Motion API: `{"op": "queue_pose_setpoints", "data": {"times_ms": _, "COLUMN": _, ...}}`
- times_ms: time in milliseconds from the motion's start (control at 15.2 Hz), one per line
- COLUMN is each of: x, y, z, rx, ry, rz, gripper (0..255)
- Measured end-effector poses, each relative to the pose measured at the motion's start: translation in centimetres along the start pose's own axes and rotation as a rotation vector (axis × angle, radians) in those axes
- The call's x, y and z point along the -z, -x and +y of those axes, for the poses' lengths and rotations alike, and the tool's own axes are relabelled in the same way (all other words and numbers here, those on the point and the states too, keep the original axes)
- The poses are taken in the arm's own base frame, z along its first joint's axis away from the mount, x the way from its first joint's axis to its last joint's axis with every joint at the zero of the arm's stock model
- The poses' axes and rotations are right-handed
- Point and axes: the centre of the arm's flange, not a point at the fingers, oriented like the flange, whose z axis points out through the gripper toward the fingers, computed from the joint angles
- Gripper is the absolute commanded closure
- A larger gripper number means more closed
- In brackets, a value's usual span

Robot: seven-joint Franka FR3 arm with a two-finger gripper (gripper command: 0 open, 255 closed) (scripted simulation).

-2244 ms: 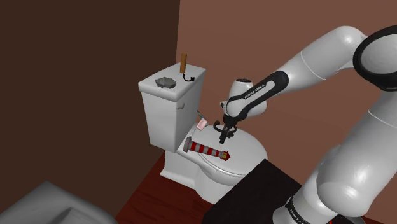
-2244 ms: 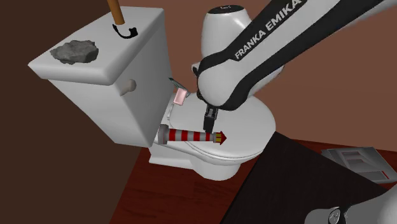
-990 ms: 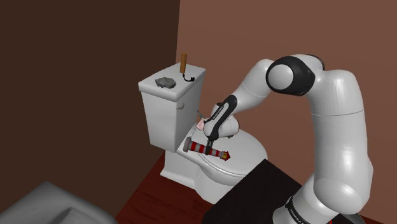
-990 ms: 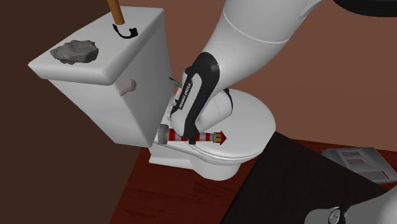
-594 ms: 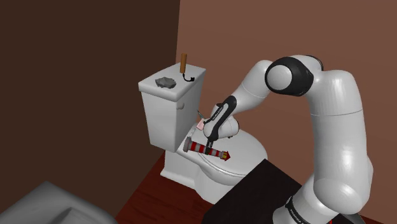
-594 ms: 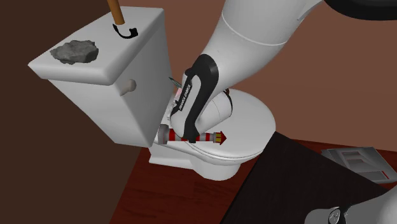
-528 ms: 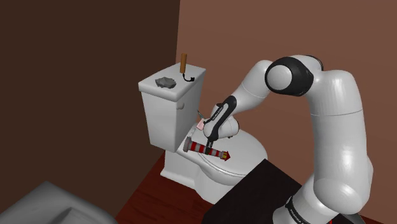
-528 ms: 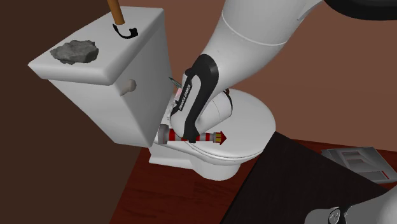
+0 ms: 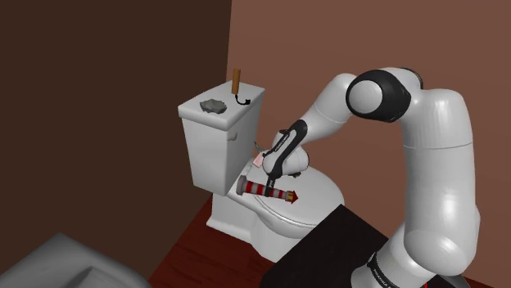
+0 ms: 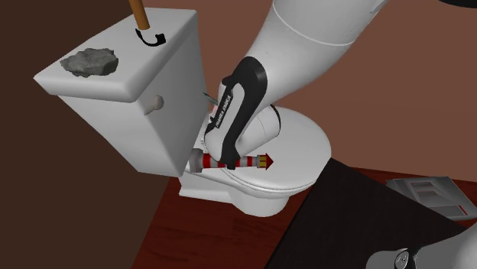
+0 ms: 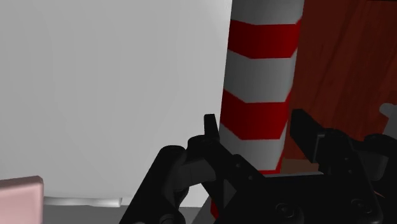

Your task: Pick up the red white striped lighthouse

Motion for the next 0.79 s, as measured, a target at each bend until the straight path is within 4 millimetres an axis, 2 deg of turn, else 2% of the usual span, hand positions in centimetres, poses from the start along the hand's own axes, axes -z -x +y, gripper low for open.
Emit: {"op": "queue_pose_setpoints", "data": {"times_ms": 792, "x": 6.0, "y": -0.3, "z": 0.2, "rx": 0.000, "ry": 0.000, "rz": 0.000, "gripper": 255}}
